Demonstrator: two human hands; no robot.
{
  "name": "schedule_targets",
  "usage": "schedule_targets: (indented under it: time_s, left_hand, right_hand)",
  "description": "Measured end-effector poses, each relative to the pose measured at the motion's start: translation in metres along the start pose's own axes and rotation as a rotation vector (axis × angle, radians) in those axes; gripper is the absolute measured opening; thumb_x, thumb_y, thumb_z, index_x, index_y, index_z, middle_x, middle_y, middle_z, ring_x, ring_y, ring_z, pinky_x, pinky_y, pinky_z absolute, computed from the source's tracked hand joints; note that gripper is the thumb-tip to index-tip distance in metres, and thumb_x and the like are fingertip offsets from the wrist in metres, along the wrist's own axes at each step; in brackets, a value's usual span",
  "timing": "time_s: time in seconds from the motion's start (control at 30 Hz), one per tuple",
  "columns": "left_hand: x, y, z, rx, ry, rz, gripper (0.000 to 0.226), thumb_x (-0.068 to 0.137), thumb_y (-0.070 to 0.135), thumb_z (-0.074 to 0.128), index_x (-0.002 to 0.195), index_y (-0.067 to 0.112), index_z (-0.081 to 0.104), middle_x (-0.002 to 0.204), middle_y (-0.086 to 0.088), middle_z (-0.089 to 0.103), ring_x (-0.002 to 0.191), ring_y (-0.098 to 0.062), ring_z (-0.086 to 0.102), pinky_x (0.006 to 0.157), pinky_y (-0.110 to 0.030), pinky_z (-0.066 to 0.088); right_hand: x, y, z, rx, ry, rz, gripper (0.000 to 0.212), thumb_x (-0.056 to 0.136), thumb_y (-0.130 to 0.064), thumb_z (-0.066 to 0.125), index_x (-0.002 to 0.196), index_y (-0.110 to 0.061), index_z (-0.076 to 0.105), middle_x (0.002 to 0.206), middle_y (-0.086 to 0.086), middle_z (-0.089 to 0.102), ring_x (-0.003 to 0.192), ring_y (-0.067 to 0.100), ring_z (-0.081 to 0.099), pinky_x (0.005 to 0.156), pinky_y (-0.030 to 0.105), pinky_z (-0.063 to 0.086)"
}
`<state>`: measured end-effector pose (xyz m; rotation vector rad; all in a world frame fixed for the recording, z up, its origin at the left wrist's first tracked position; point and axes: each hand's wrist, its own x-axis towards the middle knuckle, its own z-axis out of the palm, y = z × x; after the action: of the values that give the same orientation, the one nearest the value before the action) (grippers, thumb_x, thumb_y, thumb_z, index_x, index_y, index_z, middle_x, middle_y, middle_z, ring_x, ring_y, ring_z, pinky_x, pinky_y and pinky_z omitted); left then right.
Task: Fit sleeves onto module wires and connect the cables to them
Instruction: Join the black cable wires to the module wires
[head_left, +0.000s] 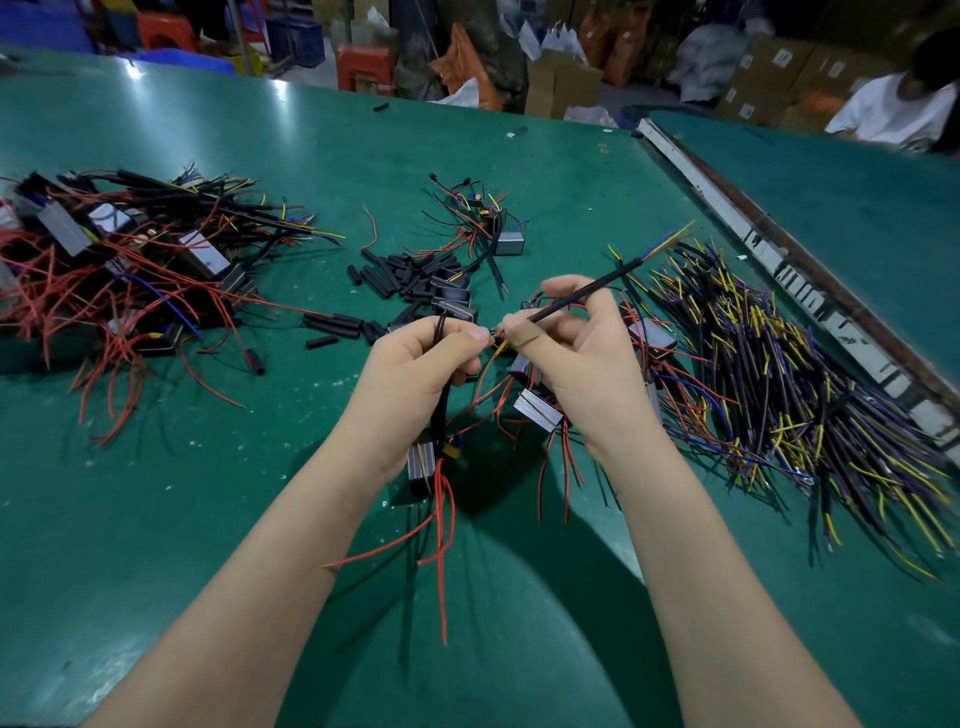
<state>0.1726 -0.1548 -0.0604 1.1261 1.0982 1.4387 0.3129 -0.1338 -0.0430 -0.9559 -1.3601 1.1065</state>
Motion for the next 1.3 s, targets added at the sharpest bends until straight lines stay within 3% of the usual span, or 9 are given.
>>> schedule_targets:
  time_s: [0.1,0.3,0.5,0.67,0.8,0.97,1.13,1.3]
  left_hand:
    - [-0.0012,0.0012,0.0015,0.046,-0.054,-0.004,0.021,0.088,0.011,0.061,0.069,0.021,0.065,0.055,0.011,0.054,0.053,-0.004,0.041,0.05,-0.015,0.033]
    - [-0.0034,0.0016,0.0023,0.081,-0.102,0.002,0.02,0.089,0.011,0.059,0.071,0.018,0.062,0.053,0.012,0.054,0.05,0.0,0.043,0.05,-0.011,0.035]
    - [-0.0044,0.0014,0.0038,0.126,-0.122,-0.009,0.022,0.091,0.006,0.054,0.07,0.014,0.056,0.05,0.014,0.052,0.047,0.002,0.041,0.049,-0.01,0.035]
    - [-0.0035,0.0005,0.0061,0.138,-0.079,-0.006,0.021,0.091,0.007,0.055,0.071,0.012,0.056,0.049,0.014,0.052,0.046,0.002,0.043,0.048,-0.008,0.035]
    - [-0.0031,-0.0006,0.0053,0.106,-0.042,0.008,0.018,0.091,0.012,0.057,0.073,0.014,0.06,0.053,0.013,0.055,0.048,0.001,0.045,0.049,-0.009,0.037]
    - [0.0,-0.0023,0.0028,0.016,-0.007,-0.028,0.023,0.091,0.017,0.058,0.07,0.022,0.063,0.057,0.012,0.058,0.051,-0.001,0.045,0.051,-0.013,0.036]
    - [0.0,-0.0025,0.0016,-0.006,0.024,-0.029,0.024,0.092,0.019,0.059,0.069,0.023,0.064,0.058,0.012,0.059,0.052,0.0,0.046,0.051,-0.011,0.038]
    - [-0.0001,-0.003,0.0028,0.031,0.051,0.002,0.018,0.093,0.017,0.058,0.076,0.021,0.063,0.056,0.014,0.058,0.051,0.003,0.047,0.052,-0.008,0.039]
  right_hand:
    - [-0.0003,-0.0008,-0.0048,-0.094,-0.008,-0.152,0.035,0.086,-0.001,0.067,0.099,-0.022,0.043,0.082,-0.004,0.066,0.074,0.008,0.062,0.07,0.021,0.048]
    - [-0.0018,-0.0004,-0.005,-0.09,-0.028,-0.251,0.038,0.084,0.004,0.067,0.092,-0.022,0.04,0.085,0.0,0.065,0.08,0.008,0.064,0.078,0.023,0.049]
    - [-0.0042,-0.0025,-0.0034,-0.139,-0.045,-0.283,0.038,0.083,0.003,0.069,0.089,-0.023,0.041,0.08,-0.007,0.067,0.078,0.007,0.066,0.073,0.02,0.049]
    - [-0.004,-0.0028,-0.0036,-0.176,-0.058,-0.288,0.036,0.083,-0.003,0.07,0.088,-0.025,0.042,0.081,-0.007,0.071,0.081,0.027,0.067,0.071,0.039,0.05]
    - [-0.0015,-0.002,-0.0072,-0.147,-0.036,-0.294,0.035,0.084,-0.003,0.069,0.089,-0.024,0.041,0.08,-0.008,0.071,0.077,0.01,0.067,0.068,0.021,0.048]
    - [0.0005,0.0034,-0.0088,-0.146,-0.042,-0.218,0.036,0.085,-0.006,0.07,0.087,-0.024,0.039,0.077,-0.007,0.069,0.075,0.012,0.065,0.073,0.033,0.049]
    - [0.0016,0.0042,-0.0079,-0.086,-0.095,-0.153,0.037,0.085,-0.001,0.068,0.086,-0.021,0.038,0.073,-0.008,0.068,0.073,0.012,0.063,0.071,0.022,0.049]
    - [0.001,0.0051,-0.007,-0.07,-0.137,-0.128,0.038,0.084,0.003,0.067,0.086,-0.019,0.036,0.071,-0.01,0.068,0.07,0.01,0.061,0.07,0.021,0.048]
